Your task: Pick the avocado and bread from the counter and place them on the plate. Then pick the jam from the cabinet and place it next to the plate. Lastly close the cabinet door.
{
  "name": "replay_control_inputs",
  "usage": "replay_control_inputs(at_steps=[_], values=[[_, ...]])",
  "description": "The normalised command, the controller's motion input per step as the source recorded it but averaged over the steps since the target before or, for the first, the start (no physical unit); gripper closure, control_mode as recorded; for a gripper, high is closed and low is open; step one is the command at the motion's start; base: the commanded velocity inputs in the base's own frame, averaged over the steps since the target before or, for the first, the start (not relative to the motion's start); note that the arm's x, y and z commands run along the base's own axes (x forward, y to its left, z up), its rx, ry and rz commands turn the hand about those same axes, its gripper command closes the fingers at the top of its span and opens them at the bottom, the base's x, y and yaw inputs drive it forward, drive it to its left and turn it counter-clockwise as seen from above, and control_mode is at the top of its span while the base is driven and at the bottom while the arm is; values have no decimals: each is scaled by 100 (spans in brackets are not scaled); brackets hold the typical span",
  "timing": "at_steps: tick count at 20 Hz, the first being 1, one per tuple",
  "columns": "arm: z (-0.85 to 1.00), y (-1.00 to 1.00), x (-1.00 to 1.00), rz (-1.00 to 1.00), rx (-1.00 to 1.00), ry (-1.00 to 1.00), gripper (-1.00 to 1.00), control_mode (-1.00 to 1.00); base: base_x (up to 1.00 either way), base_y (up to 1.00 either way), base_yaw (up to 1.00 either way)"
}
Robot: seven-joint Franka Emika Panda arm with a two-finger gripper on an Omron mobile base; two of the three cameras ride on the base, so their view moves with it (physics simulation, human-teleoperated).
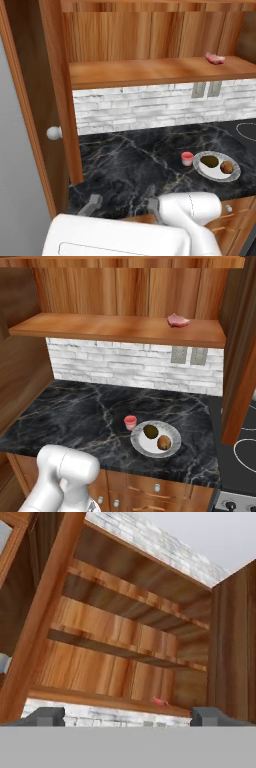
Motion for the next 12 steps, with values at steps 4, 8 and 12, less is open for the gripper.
replay_control_inputs(at_steps=[4, 8, 12], values=[[-5, -8, 1, 24, 12, -8, -100, -100, 0, 0, 0], [-12, -20, 4, 23, 10, -11, -100, -100, 0, 0, 0], [-9, -9, 7, 13, 16, -8, -100, -100, 0, 0, 0]])
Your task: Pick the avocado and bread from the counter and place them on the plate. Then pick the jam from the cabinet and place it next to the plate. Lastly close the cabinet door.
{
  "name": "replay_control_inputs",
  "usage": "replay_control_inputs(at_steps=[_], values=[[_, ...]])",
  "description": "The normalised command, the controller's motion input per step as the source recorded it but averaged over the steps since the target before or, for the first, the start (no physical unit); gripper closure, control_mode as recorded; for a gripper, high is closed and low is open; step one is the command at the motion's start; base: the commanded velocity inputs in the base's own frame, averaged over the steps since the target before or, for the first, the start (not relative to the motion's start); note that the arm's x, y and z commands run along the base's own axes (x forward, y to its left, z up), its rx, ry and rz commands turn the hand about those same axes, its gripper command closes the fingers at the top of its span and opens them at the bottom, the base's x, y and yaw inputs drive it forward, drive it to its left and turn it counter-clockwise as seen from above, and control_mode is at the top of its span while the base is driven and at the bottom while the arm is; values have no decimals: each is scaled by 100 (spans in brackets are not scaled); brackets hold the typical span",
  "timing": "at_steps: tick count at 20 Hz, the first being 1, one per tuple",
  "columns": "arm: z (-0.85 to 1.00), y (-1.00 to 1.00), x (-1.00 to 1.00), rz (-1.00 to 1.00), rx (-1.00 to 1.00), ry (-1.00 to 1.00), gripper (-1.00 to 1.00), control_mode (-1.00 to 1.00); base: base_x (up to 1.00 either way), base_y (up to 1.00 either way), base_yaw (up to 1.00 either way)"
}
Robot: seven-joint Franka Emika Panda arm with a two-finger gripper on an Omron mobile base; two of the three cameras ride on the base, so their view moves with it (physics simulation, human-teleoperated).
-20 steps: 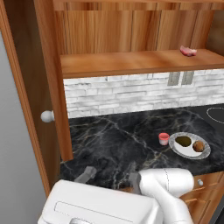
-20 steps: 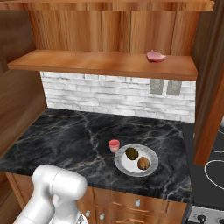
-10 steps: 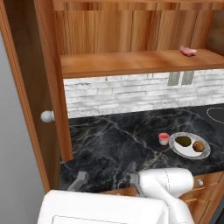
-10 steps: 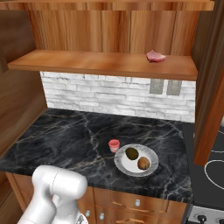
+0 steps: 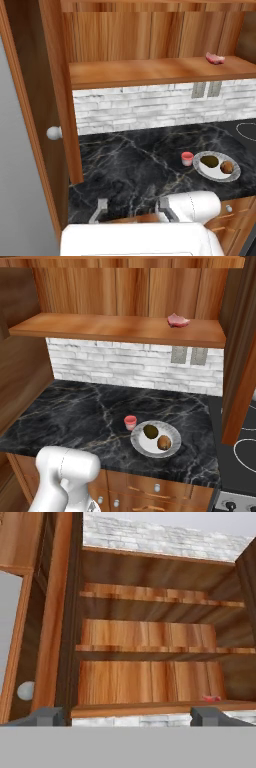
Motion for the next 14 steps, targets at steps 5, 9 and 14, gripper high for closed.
replay_control_inputs(at_steps=[5, 9, 14], values=[[-4, 0, 26, 0, 23, -5, -100, -100, 0, 0, 0], [-5, 0, 28, 0, 23, -3, -100, -100, 0, 0, 0], [-11, 8, 19, 1, 0, 0, -100, -100, 0, 0, 0]])
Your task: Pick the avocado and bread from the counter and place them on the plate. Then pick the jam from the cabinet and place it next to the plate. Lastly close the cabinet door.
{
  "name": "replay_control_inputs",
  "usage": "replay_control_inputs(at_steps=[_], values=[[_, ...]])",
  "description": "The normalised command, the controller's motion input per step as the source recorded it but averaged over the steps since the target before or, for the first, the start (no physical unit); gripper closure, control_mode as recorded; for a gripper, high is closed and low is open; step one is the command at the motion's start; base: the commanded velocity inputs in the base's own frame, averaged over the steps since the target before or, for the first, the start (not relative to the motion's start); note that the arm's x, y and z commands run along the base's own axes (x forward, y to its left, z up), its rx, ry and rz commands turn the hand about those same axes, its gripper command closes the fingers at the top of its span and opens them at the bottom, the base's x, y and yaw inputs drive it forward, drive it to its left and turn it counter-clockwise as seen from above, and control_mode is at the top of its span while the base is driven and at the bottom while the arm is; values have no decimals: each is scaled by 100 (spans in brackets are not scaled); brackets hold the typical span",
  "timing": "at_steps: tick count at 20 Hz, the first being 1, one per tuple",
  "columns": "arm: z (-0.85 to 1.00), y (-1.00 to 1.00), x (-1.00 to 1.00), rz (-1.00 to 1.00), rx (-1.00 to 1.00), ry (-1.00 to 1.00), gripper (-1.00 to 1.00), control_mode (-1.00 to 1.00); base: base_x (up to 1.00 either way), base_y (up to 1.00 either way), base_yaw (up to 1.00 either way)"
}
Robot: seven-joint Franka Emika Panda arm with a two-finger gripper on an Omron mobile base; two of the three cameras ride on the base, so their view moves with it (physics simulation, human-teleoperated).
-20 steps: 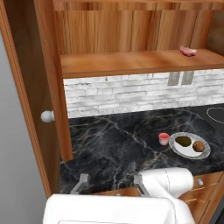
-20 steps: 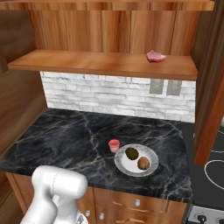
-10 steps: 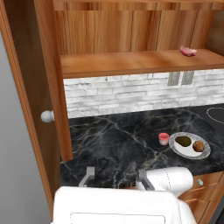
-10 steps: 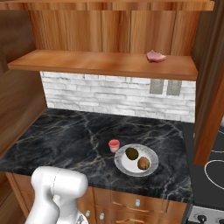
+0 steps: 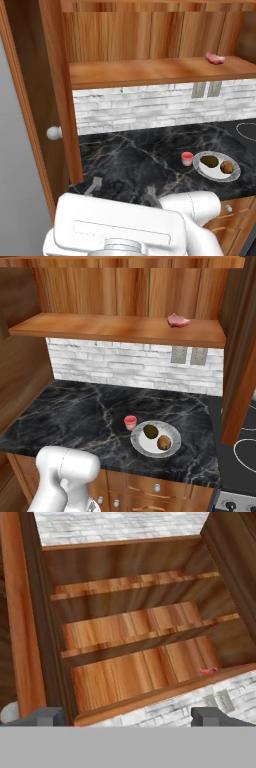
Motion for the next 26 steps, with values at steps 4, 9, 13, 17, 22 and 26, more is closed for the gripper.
replay_control_inputs(at_steps=[4, 9, 13, 17, 22, 26], values=[[-33, 18, 27, 7, 2, 0, -100, -100, 0, 0, 0], [-39, 11, 17, 15, 20, -2, -100, -100, 0, 0, 0], [-28, 1, 26, 22, 35, -3, -100, -100, 0, 0, 0], [-17, 0, 42, 23, 40, -4, -100, -100, 0, 0, 0], [-26, 3, 44, 23, 37, -3, -100, -100, 0, 0, 0], [-57, 18, 37, 23, 31, -1, -100, -100, 0, 0, 0]])
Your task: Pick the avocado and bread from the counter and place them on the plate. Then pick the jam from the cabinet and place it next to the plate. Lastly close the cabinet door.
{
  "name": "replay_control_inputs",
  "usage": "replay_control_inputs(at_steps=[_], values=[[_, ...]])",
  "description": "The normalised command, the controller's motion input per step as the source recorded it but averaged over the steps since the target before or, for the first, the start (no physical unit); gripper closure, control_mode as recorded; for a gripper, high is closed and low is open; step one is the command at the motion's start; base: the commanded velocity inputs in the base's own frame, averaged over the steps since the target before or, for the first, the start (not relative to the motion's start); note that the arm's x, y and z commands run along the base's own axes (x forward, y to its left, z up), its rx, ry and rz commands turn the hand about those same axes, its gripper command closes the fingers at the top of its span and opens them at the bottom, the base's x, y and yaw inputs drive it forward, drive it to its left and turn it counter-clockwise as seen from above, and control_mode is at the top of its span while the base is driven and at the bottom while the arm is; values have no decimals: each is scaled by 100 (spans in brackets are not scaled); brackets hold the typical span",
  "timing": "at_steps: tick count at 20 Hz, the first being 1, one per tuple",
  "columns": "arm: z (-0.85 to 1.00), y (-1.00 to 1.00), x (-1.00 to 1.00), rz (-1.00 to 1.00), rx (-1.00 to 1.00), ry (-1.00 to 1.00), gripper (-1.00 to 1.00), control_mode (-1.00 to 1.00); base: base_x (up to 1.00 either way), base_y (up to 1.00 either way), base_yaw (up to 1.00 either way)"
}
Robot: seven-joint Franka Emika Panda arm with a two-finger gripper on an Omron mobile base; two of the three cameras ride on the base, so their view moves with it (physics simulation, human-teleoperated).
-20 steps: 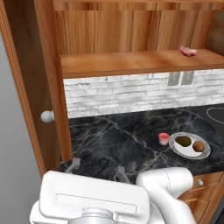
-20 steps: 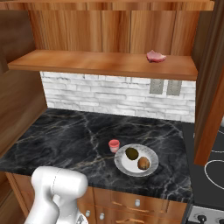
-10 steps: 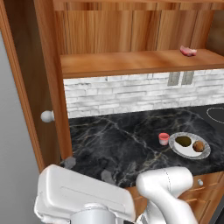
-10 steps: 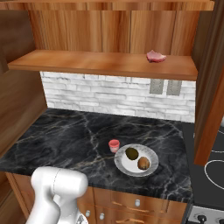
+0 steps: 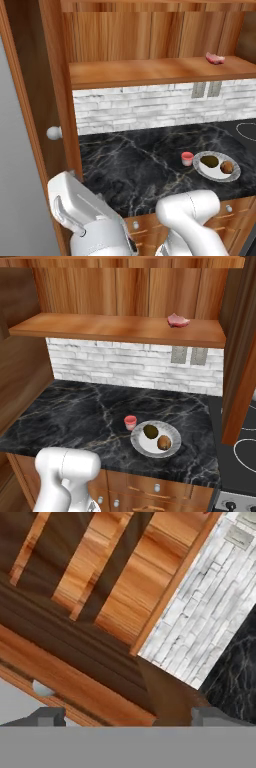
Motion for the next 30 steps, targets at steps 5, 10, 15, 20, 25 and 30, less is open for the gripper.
replay_control_inputs(at_steps=[5, 10, 15, 20, 25, 30], values=[[-70, 26, 34, 22, 25, 0, -100, -100, 0, 0, 0], [-40, 25, 42, 14, 18, 0, -100, -100, 0, 0, 0], [-6, 11, 44, 9, 16, -4, -100, -100, 0, 0, 0], [-1, 30, 32, 8, 13, -7, -100, -100, 0, 0, 0], [-11, 37, 32, 6, 12, -6, -100, -100, 0, 0, 0], [-3, 19, 28, 2, 9, -6, -100, -100, 0, 0, 0]])
